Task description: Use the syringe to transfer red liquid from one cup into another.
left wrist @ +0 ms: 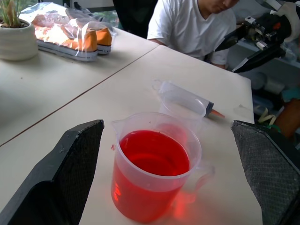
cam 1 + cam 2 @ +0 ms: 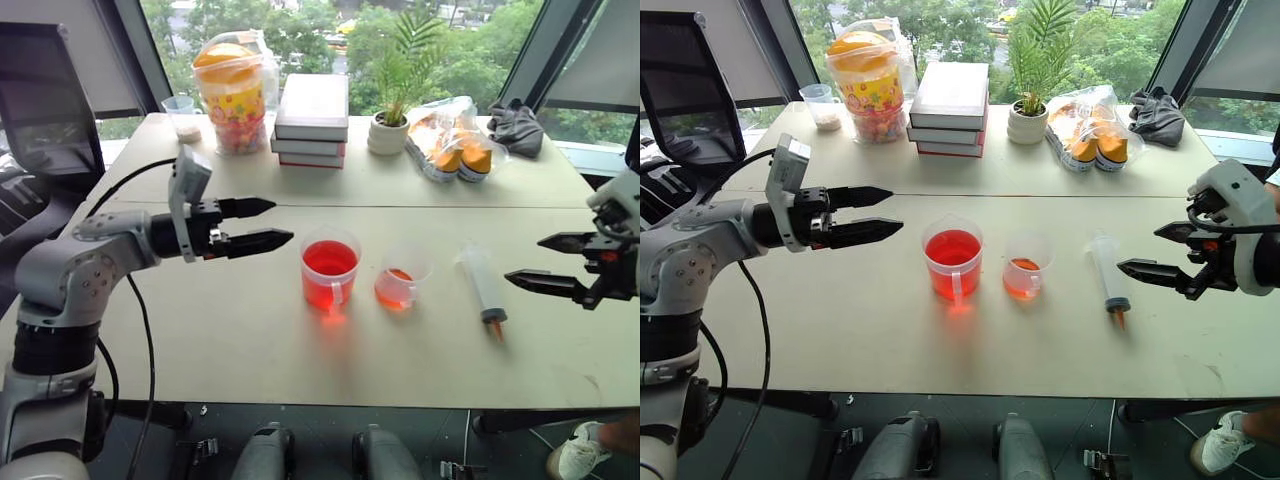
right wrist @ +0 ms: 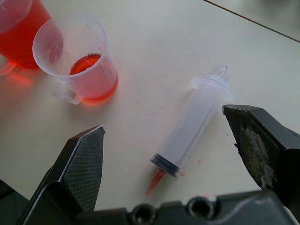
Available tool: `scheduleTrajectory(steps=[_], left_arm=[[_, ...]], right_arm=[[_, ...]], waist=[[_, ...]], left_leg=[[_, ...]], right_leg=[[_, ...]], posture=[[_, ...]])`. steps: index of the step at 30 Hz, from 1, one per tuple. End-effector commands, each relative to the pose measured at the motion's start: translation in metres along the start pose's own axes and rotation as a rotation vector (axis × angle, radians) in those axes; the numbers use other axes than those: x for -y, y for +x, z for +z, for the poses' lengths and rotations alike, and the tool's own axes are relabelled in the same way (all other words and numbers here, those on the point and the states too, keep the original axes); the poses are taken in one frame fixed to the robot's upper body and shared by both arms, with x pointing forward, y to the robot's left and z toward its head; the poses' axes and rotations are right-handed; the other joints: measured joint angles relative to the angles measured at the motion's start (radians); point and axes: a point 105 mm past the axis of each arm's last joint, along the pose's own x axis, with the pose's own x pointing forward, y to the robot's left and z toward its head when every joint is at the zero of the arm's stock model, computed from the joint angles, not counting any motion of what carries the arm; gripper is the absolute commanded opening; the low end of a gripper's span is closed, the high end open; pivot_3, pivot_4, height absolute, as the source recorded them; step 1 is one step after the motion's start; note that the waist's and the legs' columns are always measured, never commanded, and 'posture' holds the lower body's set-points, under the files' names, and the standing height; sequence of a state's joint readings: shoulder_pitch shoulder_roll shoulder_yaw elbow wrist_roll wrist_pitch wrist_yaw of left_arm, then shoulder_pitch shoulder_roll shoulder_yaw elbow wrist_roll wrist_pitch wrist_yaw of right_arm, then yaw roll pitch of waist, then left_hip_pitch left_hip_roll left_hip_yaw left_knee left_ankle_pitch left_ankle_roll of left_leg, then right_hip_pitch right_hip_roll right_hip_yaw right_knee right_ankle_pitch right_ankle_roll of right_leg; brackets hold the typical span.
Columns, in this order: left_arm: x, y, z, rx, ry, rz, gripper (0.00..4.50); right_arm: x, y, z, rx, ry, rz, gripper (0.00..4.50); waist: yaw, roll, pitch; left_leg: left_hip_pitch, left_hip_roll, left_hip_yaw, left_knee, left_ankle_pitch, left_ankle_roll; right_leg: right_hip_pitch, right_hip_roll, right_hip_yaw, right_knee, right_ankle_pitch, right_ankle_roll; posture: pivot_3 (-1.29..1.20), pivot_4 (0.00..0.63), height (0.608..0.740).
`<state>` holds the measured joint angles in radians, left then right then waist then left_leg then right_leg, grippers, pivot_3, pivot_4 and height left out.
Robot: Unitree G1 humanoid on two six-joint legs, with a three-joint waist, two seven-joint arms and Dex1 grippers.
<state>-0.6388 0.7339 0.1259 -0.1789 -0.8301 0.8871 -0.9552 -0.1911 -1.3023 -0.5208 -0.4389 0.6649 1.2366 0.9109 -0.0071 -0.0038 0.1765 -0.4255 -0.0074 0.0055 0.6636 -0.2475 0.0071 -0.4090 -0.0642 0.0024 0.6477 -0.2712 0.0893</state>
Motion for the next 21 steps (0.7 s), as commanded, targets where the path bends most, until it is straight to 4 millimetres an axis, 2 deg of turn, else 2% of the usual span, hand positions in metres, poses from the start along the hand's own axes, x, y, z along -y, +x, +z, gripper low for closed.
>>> scheduleTrajectory(steps=[1, 4, 13, 21], left_arm=[[0.0, 0.001, 0.01, 0.003, 0.045, -0.014, 4.5], [0.0, -0.001, 0.01, -0.003, 0.05, -0.017, 4.5], [0.002, 0.008, 0.004, 0.008, 0.038, -0.044, 4.5], [0.003, 0.019, 0.003, 0.031, 0.037, -0.068, 4.5]], right_arm=[[0.0, -0.007, 0.01, 0.018, -0.022, -0.026, 4.44], [-0.003, -0.002, 0.011, 0.01, -0.004, -0.016, 4.44], [0.02, 0.037, 0.001, -0.117, 0.209, -0.092, 4.44], [0.04, 0.085, -0.016, -0.267, 0.431, -0.155, 4.44]], waist=[[-0.001, 0.0, 0.0], [-0.002, 0.0, 0.0], [-0.004, 0.0, 0.0], [-0.002, 0.0, 0.0]], left_leg=[[0.0, 0.0, 0.0, 0.0, 0.0, 0.0], [0.0, 0.0, 0.0, 0.0, 0.0, 0.0], [0.0, 0.0, 0.0, 0.0, 0.0, 0.0], [-0.001, 0.0, 0.001, 0.0, 0.0, 0.0]], right_leg=[[0.0, 0.0, 0.0, 0.0, 0.0, 0.0], [0.0, 0.0, 0.0, 0.0, 0.0, 0.0], [-0.001, -0.001, 0.001, 0.0, -0.002, -0.003], [-0.001, -0.001, 0.001, 0.0, 0.0, -0.001]], posture=[[0.0, 0.15, 0.74], [0.0, 0.15, 0.74], [0.0, 0.15, 0.74], [0.0, 0.15, 0.74]])
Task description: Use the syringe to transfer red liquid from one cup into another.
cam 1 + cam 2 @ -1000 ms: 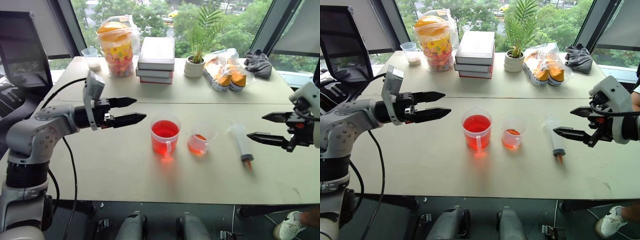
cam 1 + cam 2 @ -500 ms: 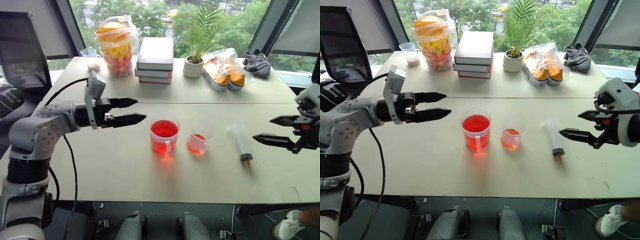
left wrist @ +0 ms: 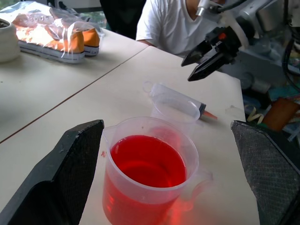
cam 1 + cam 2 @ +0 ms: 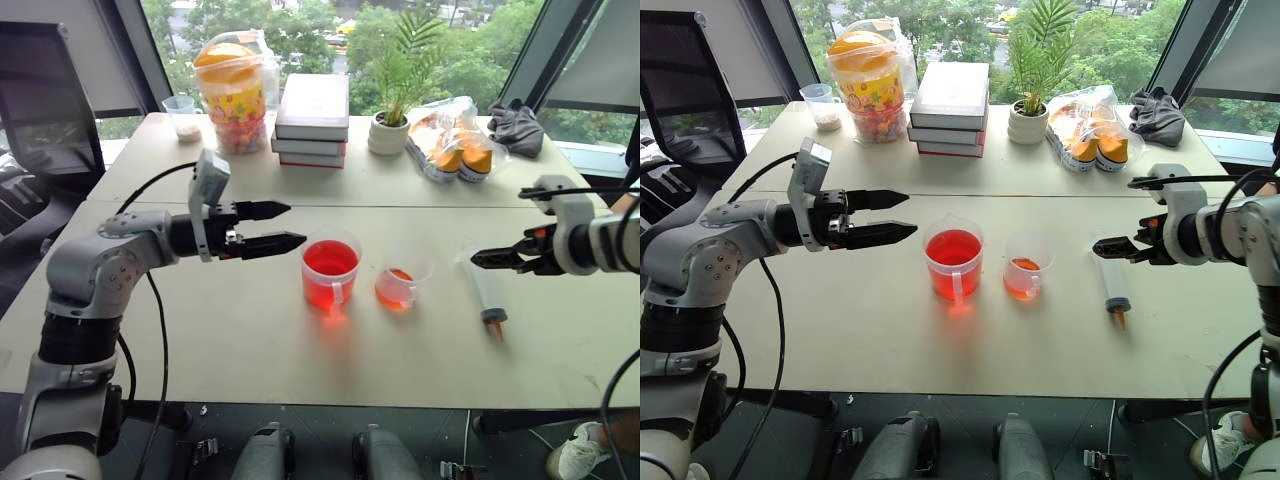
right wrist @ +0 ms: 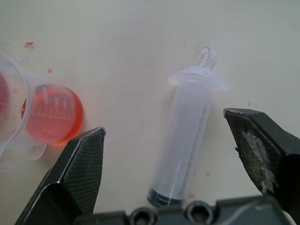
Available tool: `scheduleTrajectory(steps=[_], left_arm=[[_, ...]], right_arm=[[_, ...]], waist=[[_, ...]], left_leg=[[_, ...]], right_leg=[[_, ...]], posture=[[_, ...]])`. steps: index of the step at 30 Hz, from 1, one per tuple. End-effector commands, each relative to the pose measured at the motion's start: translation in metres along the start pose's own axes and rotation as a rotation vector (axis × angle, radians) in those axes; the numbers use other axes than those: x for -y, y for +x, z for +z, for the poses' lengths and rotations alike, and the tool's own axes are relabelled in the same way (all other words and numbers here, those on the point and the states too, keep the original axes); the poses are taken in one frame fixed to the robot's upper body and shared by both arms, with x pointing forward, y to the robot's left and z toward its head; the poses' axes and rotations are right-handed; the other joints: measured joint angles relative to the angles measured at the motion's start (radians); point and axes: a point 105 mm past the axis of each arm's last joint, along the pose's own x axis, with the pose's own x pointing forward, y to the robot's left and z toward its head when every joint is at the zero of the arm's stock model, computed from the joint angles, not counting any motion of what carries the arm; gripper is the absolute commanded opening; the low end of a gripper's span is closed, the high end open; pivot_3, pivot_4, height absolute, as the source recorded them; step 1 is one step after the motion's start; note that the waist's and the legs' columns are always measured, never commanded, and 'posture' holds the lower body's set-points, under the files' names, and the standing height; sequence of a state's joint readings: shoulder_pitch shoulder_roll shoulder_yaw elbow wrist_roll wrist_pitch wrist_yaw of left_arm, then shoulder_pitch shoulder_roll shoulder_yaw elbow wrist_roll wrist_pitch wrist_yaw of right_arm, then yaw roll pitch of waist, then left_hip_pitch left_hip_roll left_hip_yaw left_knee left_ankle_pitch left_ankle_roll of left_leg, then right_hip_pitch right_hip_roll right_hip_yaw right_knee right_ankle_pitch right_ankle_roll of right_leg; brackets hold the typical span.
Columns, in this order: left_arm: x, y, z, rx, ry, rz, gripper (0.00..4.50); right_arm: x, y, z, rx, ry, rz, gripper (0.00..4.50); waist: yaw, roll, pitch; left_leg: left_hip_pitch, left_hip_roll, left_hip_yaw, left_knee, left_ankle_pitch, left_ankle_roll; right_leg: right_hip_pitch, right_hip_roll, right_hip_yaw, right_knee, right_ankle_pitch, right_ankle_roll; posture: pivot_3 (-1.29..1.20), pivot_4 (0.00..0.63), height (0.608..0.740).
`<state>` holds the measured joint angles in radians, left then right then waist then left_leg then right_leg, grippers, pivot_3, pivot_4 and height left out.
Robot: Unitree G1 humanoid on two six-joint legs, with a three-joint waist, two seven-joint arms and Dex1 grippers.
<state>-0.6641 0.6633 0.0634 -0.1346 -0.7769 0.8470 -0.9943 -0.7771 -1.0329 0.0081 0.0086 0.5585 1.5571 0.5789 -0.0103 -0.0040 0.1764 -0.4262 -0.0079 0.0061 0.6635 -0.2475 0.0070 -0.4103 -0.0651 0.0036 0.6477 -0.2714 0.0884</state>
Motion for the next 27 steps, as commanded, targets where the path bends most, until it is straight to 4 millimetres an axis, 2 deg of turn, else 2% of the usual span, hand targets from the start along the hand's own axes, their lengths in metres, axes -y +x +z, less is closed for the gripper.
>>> scheduleTrajectory(steps=[1, 9, 12, 15, 19, 20, 24, 27], left_arm=[[0.002, 0.001, 0.012, 0.026, 0.052, -0.004, 4.5], [0.004, -0.001, 0.008, 0.032, 0.053, 0.027, 4.5], [0.005, -0.003, 0.008, 0.033, 0.054, 0.034, 4.5], [0.005, -0.003, 0.009, 0.037, 0.054, 0.044, 4.5], [0.004, -0.003, 0.01, 0.042, 0.055, 0.049, 4.5], [0.004, -0.003, 0.01, 0.043, 0.055, 0.049, 4.5], [0.003, -0.003, 0.01, 0.044, 0.055, 0.048, 4.5], [0.002, -0.003, 0.011, 0.042, 0.057, 0.047, 4.5]], right_arm=[[0.011, 0.01, 0.0, -0.047, 0.04, -0.064, 4.44], [0.015, 0.051, -0.011, -0.151, 0.074, -0.068, 4.44], [0.01, 0.061, -0.011, -0.17, 0.07, -0.05, 4.44], [0.008, 0.066, -0.011, -0.18, 0.061, -0.05, 3.61], [0.006, 0.069, -0.012, -0.192, 0.04, -0.046, 1.7], [0.005, 0.068, -0.011, -0.192, 0.038, -0.044, 1.43], [0.011, 0.057, -0.002, -0.153, 0.021, -0.076, 1.42], [0.012, 0.032, 0.039, 0.095, -0.043, -0.092, 1.42]], waist=[[0.001, 0.0, 0.0], [-0.004, 0.0, 0.0], [-0.004, 0.0, 0.0], [-0.003, 0.0, 0.0], [-0.003, 0.0, 0.0], [-0.003, 0.0, 0.0], [-0.003, 0.0, 0.0], [-0.002, 0.001, 0.0]], left_leg=[[-0.001, 0.0, 0.0, 0.0, 0.0, 0.0], [0.0, 0.0, 0.001, -0.001, 0.0, 0.0], [0.0, 0.0, 0.001, -0.001, 0.0, 0.0], [0.0, 0.0, 0.001, 0.0, 0.0, 0.0], [0.0, 0.0, 0.001, 0.0, 0.0, 0.0], [0.0, 0.0, 0.001, 0.0, 0.0, 0.0], [0.001, 0.0, 0.001, 0.0, 0.0, 0.0], [0.0, 0.0, 0.001, 0.0, 0.0, 0.0]], right_leg=[[-0.001, 0.0, 0.0, 0.0, 0.0, 0.001], [-0.001, 0.001, 0.0, 0.001, 0.001, 0.001], [-0.001, 0.002, 0.0, 0.002, 0.001, 0.001], [-0.001, 0.003, 0.0, 0.002, 0.001, 0.001], [0.0, 0.003, -0.001, 0.002, 0.001, 0.001], [0.0, 0.003, -0.001, 0.002, 0.001, 0.001], [0.0, 0.003, -0.002, 0.002, 0.001, 0.001], [-0.001, 0.003, -0.001, 0.002, 0.001, 0.001]], posture=[[0.0, 0.15, 0.74], [0.0, 0.15, 0.74], [0.0, 0.15, 0.74], [0.0, 0.15, 0.74], [0.0, 0.15, 0.74], [0.0, 0.15, 0.74], [0.0, 0.15, 0.74], [0.0, 0.15, 0.74]])
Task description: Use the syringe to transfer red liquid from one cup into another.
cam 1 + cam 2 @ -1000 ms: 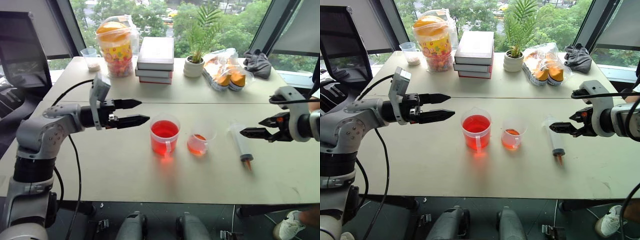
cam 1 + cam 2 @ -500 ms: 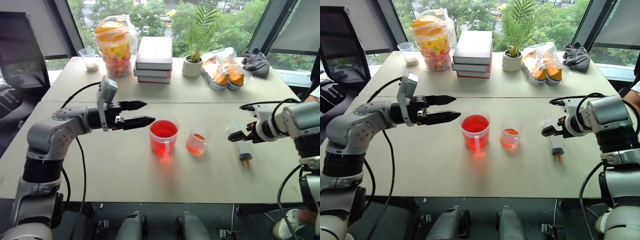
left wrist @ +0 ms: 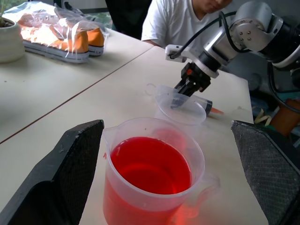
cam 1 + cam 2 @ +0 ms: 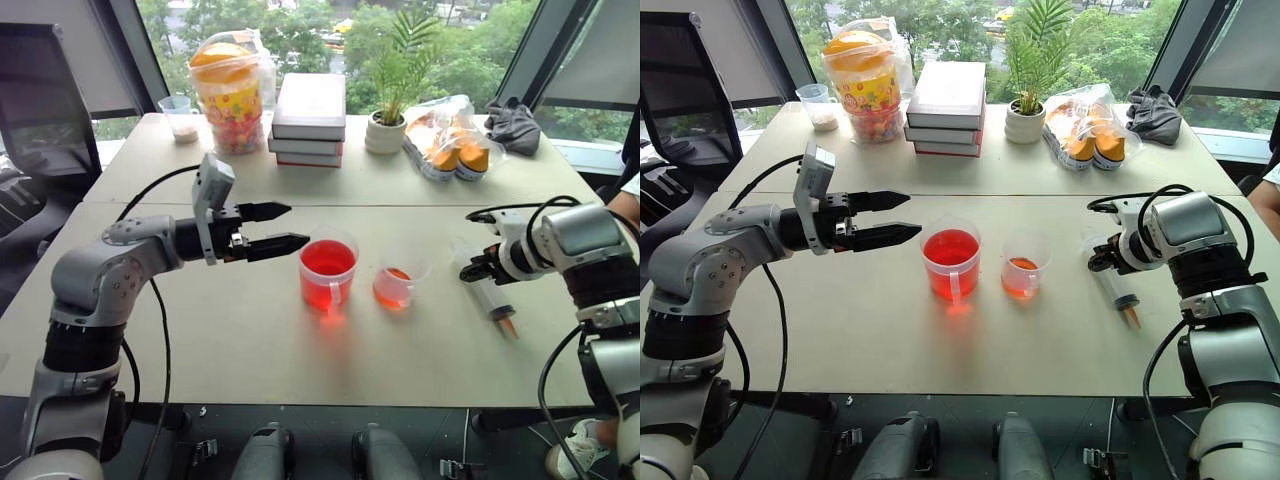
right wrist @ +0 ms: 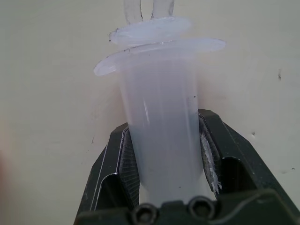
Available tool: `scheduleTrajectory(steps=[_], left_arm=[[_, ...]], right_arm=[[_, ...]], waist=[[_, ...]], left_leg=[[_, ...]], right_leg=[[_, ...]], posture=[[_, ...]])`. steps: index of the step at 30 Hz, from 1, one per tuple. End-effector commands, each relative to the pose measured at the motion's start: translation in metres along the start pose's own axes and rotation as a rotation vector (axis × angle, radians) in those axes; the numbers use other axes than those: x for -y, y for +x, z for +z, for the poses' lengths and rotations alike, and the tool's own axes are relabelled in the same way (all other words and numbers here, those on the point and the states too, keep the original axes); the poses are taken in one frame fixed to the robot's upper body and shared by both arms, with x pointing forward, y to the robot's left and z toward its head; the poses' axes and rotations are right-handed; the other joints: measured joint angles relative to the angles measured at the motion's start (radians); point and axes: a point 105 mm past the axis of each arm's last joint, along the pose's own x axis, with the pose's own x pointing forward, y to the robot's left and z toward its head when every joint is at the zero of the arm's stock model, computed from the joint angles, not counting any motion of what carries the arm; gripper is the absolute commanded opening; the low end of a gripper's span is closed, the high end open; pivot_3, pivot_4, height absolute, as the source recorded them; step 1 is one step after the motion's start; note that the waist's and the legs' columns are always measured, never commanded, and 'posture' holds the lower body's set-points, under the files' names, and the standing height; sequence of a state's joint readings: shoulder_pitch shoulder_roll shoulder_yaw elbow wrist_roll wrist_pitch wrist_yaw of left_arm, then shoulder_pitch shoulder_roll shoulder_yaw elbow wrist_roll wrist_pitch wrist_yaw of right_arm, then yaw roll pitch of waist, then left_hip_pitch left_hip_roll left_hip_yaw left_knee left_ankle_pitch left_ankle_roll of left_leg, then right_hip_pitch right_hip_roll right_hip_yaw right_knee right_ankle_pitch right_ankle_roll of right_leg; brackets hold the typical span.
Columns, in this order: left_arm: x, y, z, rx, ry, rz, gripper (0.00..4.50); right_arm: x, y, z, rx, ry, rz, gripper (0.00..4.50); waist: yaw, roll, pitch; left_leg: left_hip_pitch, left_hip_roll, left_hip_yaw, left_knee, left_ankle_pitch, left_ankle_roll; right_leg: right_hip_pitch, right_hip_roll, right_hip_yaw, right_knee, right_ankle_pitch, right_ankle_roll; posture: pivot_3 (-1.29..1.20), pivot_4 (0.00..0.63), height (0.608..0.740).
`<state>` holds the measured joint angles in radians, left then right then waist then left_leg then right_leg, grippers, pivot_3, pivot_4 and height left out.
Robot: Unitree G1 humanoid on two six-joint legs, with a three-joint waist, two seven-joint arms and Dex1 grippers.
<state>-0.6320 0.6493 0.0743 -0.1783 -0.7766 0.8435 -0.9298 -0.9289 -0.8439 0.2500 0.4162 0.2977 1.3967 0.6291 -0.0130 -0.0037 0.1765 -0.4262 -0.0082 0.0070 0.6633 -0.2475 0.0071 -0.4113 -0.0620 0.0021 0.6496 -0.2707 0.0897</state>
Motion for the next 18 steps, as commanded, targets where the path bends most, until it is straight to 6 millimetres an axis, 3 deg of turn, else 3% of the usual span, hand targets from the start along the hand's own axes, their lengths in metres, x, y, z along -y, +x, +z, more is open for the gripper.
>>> scheduleTrajectory(steps=[1, 4, 7, 10, 12, 14, 18], left_arm=[[0.001, -0.004, 0.014, 0.034, 0.047, -0.003, 4.5], [-0.002, -0.004, 0.016, 0.03, 0.052, -0.006, 4.5], [-0.005, -0.003, 0.02, 0.03, 0.059, -0.013, 4.5], [-0.008, -0.001, 0.023, 0.028, 0.069, -0.019, 4.5], [-0.01, 0.0, 0.026, 0.023, 0.08, -0.029, 4.5], [-0.01, 0.002, 0.029, 0.018, 0.091, -0.04, 4.5], [-0.011, 0.002, 0.034, 0.017, 0.1, -0.05, 4.5]], right_arm=[[0.001, -0.053, 0.055, 0.352, -0.088, -0.024, 1.42], [-0.024, -0.105, 0.09, 0.667, -0.188, 0.074, 1.42], [-0.049, -0.149, 0.112, 0.937, -0.243, 0.134, 1.42], [-0.081, -0.179, 0.12, 1.125, -0.259, 0.279, 1.42], [-0.116, -0.211, 0.118, 1.323, -0.289, 0.503, 1.42], [-0.139, -0.222, 0.109, 1.461, -0.326, 0.626, 1.42], [-0.173, -0.194, 0.09, 1.435, -0.39, 0.762, 1.42]], waist=[[0.001, 0.001, 0.0], [0.002, 0.001, 0.0], [0.001, 0.001, 0.0], [-0.001, 0.001, 0.0], [-0.001, 0.0, 0.0], [0.0, 0.0, 0.0], [0.005, -0.001, -0.001]], left_leg=[[0.0, 0.0, 0.0, 0.0, 0.0, 0.0], [0.0, 0.0, 0.0, 0.0, 0.0, 0.0], [0.0, 0.0, 0.0, -0.001, 0.0, 0.0], [0.0, 0.0, 0.0, 0.0, 0.0, 0.0], [0.001, 0.0, 0.0, 0.0, 0.0, 0.0], [0.0, 0.0, 0.0, -0.001, 0.0, 0.0], [0.0, 0.0, -0.003, -0.001, 0.0, 0.0]], right_leg=[[0.0, 0.0, 0.0, 0.0, 0.0, 0.0], [-0.001, 0.0, 0.0, 0.0, 0.0, 0.0], [0.0, 0.001, 0.0, 0.0, 0.0, 0.0], [0.0, 0.0, 0.0, 0.0, 0.0, 0.0], [0.0, 0.0, 0.0, 0.001, 0.0, 0.0], [-0.001, 0.0, 0.0, 0.002, 0.0, 0.0], [0.001, 0.0, -0.002, 0.0, 0.0, 0.0]], posture=[[0.0, 0.15, 0.74], [0.0, 0.15, 0.74], [0.0, 0.15, 0.74], [0.0, 0.15, 0.74], [0.0, 0.15, 0.74], [0.0, 0.15, 0.74], [0.0, 0.15, 0.74]])
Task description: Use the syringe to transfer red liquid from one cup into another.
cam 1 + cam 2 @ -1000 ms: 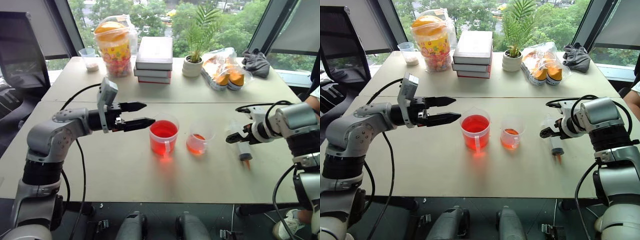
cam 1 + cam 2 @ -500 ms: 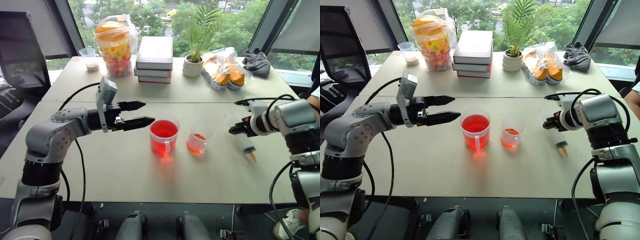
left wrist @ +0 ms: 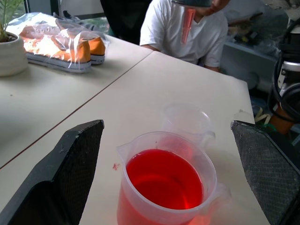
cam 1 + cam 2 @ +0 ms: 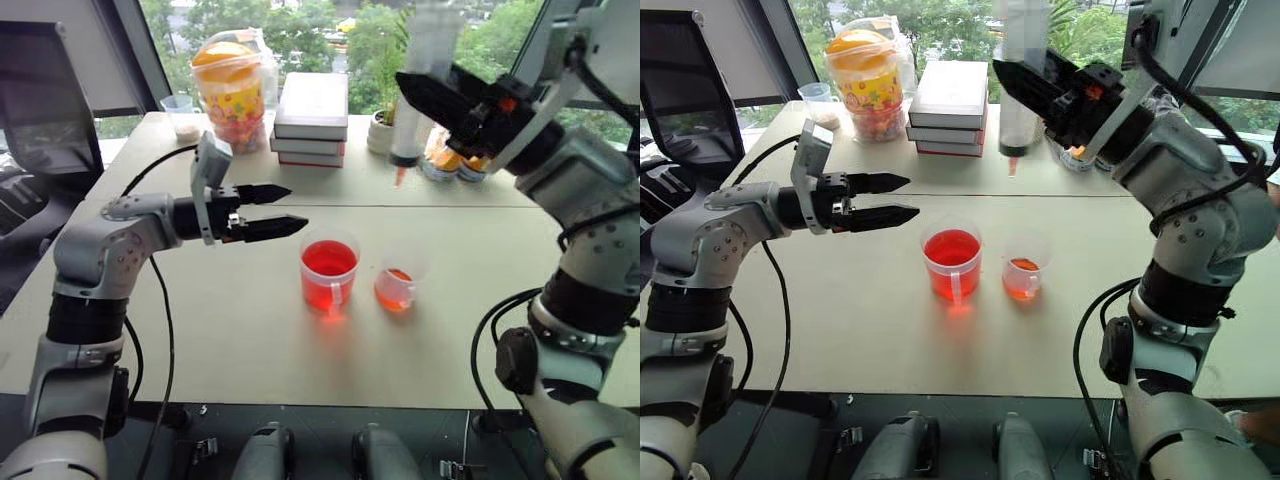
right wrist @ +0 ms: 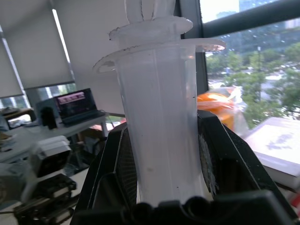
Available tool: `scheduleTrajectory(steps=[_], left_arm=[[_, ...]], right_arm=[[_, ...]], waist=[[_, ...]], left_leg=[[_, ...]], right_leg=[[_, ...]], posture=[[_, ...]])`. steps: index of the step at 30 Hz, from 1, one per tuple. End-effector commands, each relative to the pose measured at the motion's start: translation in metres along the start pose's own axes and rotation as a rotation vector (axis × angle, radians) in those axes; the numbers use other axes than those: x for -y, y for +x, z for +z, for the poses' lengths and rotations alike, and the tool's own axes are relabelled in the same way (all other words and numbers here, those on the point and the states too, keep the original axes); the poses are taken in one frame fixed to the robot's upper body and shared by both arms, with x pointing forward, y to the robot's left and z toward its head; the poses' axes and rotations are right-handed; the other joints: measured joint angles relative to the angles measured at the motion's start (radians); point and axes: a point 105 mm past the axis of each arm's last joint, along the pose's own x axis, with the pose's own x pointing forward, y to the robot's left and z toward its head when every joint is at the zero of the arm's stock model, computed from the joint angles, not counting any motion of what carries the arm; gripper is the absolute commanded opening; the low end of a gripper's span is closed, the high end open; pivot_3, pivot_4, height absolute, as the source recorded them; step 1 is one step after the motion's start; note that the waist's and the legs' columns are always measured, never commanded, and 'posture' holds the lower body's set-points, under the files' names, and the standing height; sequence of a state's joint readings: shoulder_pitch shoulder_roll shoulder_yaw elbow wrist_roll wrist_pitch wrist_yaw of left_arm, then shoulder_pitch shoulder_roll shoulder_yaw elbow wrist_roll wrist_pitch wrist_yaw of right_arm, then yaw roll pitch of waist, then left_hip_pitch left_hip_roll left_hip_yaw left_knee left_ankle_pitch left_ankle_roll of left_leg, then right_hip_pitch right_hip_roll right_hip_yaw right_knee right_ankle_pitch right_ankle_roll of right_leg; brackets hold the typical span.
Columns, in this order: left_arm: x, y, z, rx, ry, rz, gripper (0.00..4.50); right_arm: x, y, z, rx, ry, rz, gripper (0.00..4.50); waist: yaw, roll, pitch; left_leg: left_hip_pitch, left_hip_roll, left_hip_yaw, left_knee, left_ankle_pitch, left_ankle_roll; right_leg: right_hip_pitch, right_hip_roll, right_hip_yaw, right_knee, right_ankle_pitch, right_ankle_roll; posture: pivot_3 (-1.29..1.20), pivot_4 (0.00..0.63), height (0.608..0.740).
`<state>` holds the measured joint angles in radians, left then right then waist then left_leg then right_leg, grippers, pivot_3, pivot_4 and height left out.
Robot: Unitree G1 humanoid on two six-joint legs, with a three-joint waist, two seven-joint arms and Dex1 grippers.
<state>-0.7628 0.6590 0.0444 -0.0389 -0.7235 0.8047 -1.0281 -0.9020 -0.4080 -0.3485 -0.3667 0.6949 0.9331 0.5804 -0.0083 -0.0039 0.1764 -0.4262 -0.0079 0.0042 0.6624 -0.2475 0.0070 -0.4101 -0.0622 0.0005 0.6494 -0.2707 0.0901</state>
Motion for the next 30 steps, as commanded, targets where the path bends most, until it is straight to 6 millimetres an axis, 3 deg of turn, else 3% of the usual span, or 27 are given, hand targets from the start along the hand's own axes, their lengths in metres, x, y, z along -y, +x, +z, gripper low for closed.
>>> scheduleTrajectory(steps=[1, 8, 13, 30], left_arm=[[0.001, -0.001, 0.015, 0.012, 0.058, -0.012, 4.5], [0.003, -0.001, 0.023, 0.009, 0.065, -0.022, 4.5], [0.007, 0.007, 0.03, 0.019, 0.077, -0.047, 4.5], [0.008, 0.04, 0.043, 0.066, 0.07, -0.109, 4.5]], right_arm=[[-0.024, 0.002, -0.017, 0.048, 0.001, 0.103, 1.42], [-0.041, 0.009, -0.091, -0.035, 0.033, 0.154, 1.42], [-0.046, 0.006, -0.125, -0.078, 0.051, 0.151, 1.42], [-0.052, 0.002, -0.144, -0.111, 0.043, 0.135, 1.42]], waist=[[-0.002, -0.001, 0.0], [-0.006, -0.001, 0.0], [-0.005, -0.001, 0.0], [-0.005, -0.001, 0.0]], left_leg=[[0.0, -0.001, 0.0, 0.0, 0.0, 0.0], [0.001, -0.001, 0.001, 0.002, 0.0, 0.0], [0.001, -0.001, 0.001, 0.001, 0.0, 0.0], [0.001, -0.001, 0.001, 0.002, 0.001, -0.001]], right_leg=[[0.0, 0.0, 0.0, 0.0, 0.0, 0.0], [0.0, 0.0, 0.0, 0.002, 0.0, 0.0], [0.0, 0.001, 0.0, 0.002, 0.0, 0.0], [0.0, 0.001, 0.0, 0.003, 0.0, 0.0]], posture=[[0.0, 0.15, 0.74], [0.0, 0.15, 0.74], [0.0, 0.15, 0.74], [0.0, 0.15, 0.74]])
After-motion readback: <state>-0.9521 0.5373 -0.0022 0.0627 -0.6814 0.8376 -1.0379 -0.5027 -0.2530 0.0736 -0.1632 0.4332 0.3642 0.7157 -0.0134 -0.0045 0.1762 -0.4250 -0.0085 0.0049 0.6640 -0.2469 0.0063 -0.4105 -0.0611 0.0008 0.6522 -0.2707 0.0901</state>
